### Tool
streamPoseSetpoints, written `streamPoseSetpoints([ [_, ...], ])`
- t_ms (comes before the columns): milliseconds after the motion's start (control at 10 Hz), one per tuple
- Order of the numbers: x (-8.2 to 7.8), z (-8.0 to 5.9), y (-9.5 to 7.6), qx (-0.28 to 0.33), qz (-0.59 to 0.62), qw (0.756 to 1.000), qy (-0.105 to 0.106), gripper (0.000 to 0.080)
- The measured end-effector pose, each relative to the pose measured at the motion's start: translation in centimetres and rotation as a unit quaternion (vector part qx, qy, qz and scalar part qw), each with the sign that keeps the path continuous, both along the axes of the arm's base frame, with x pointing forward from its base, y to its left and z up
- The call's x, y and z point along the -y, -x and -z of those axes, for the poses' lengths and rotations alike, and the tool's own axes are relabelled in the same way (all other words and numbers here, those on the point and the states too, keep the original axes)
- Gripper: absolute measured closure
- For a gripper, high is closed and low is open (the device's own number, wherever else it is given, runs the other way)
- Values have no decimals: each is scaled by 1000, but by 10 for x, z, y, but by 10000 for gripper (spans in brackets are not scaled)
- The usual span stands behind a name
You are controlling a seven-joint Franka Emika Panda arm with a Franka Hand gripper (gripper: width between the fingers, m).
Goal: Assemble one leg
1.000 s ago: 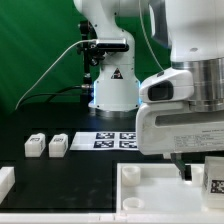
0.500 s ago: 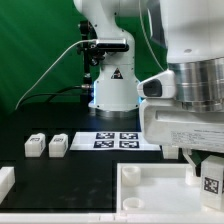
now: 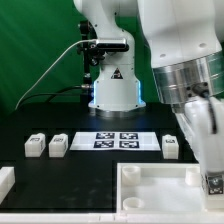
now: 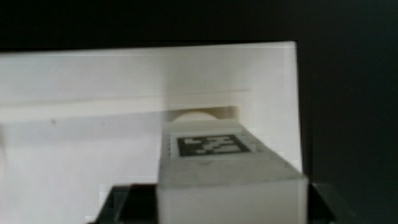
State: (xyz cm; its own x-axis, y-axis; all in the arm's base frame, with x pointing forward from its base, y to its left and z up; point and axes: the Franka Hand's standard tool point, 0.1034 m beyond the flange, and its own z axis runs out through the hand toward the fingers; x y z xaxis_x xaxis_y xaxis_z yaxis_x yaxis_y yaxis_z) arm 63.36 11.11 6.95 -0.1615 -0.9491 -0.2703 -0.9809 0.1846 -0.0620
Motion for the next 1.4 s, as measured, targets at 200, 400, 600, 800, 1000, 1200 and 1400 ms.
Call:
streamPoseSetpoints([
  [200,-4,1,1,-6,16,1000,-2,502],
  [400,-4,1,1,0,-10,1000,1,283],
  [600,-6,0,3,13,-105,994,8,180],
  [800,-7,-3,1,34,-282,958,36,151],
  [1000,-6,-2,2,62,-392,917,45,151],
  [1200,-4,-2,1,99,-602,788,82,151],
  [1400,-1,0,-1,112,-643,753,86,151],
])
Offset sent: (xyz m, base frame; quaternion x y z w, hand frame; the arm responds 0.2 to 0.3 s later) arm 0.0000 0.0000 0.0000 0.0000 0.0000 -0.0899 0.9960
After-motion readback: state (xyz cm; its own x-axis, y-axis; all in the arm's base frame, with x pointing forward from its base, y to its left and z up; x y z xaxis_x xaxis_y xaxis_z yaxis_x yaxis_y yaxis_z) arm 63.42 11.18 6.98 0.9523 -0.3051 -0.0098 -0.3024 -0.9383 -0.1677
